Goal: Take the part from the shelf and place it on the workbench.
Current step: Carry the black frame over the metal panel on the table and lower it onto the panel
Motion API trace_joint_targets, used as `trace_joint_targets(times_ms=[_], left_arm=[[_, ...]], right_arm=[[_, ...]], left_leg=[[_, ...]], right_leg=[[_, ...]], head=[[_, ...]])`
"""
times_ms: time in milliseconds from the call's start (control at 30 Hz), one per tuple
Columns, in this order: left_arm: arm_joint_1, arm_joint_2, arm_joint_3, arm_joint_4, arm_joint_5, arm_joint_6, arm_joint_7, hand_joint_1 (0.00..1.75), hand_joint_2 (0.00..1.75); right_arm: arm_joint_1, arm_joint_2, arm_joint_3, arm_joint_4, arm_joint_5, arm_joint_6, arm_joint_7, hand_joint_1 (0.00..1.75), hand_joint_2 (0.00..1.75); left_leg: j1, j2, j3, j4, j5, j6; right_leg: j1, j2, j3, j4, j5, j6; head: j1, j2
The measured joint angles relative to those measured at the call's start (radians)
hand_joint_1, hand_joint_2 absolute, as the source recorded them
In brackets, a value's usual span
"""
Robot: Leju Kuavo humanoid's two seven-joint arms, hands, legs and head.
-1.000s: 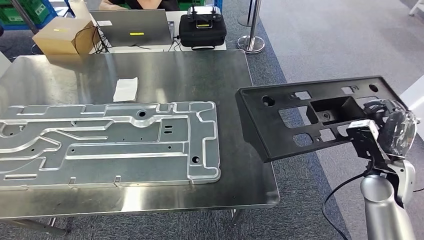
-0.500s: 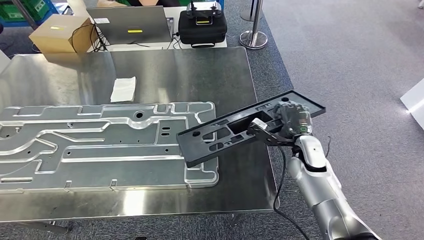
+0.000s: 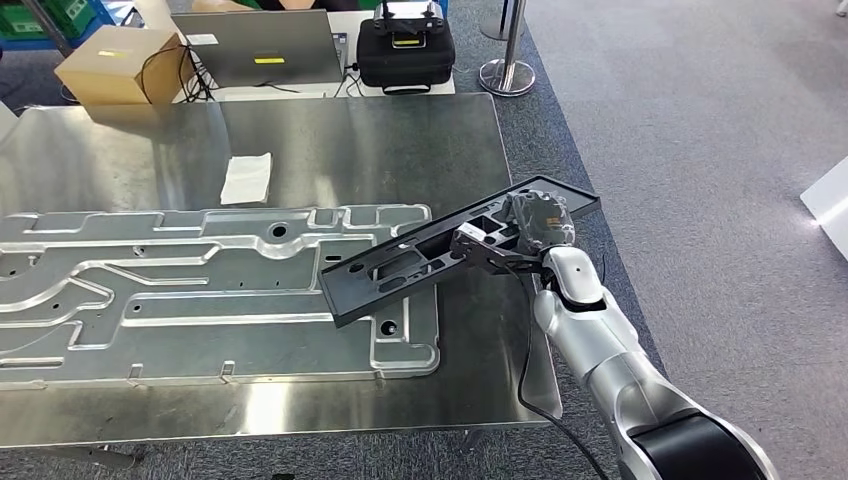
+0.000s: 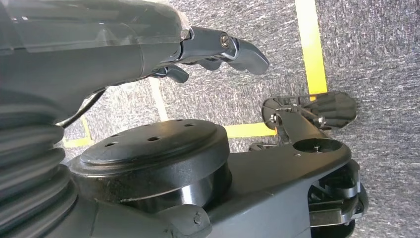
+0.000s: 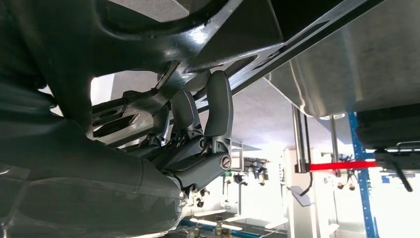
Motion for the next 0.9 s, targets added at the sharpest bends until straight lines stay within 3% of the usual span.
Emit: trace_joint_targets(times_ms=[200, 400, 533, 733, 900], left_arm=[[-0.007, 0.002, -0.015, 0.0, -0.01, -0.01, 0.005, 0.0, 1.75], [-0.015, 0.002, -0.027, 0.0, -0.022, -0.022, -0.003, 0.0, 1.75], [-0.018, 0.002, -0.035, 0.0, -0.027, -0.022, -0.006, 0.0, 1.75], [-0.018, 0.002, -0.044, 0.0, -0.028, -0.02, -0.006, 0.0, 1.75], [-0.015, 0.002, -0.045, 0.0, -0.019, -0.016, -0.009, 0.0, 1.75]], right_arm=[[-0.089, 0.038, 0.004, 0.088, -0.032, 0.031, 0.006, 1.75, 1.75], [-0.157, 0.076, 0.008, 0.163, -0.062, 0.065, -0.056, 1.75, 1.75], [-0.171, 0.104, 0.022, 0.193, -0.098, 0.14, -0.125, 1.75, 1.75], [-0.18, 0.138, 0.058, 0.219, -0.105, 0.182, -0.207, 1.75, 1.75], [-0.181, 0.182, 0.1, 0.235, -0.104, 0.203, -0.207, 1.75, 1.75]], left_leg=[[0.0, 0.001, 0.0, 0.0, 0.0, 0.0], [0.0, 0.001, 0.0, 0.0, -0.001, 0.0], [0.0, 0.001, 0.0, 0.0, -0.001, 0.0], [0.0, 0.001, 0.0, 0.0, -0.001, 0.0], [0.0, 0.001, 0.0, 0.0, -0.002, 0.0]], right_leg=[[0.0, 0.001, 0.0, 0.0, 0.0, 0.0], [0.0, 0.001, 0.0, -0.001, 0.0, 0.0], [0.0, 0.001, 0.0, -0.001, 0.0, 0.0], [0.0, 0.002, 0.0, -0.001, 0.0, 0.0], [0.0, 0.002, 0.0, -0.001, -0.001, -0.001]], head=[[0.0, 0.0], [0.0, 0.0], [0.0, 0.0], [0.0, 0.0], [0.0, 0.0]])
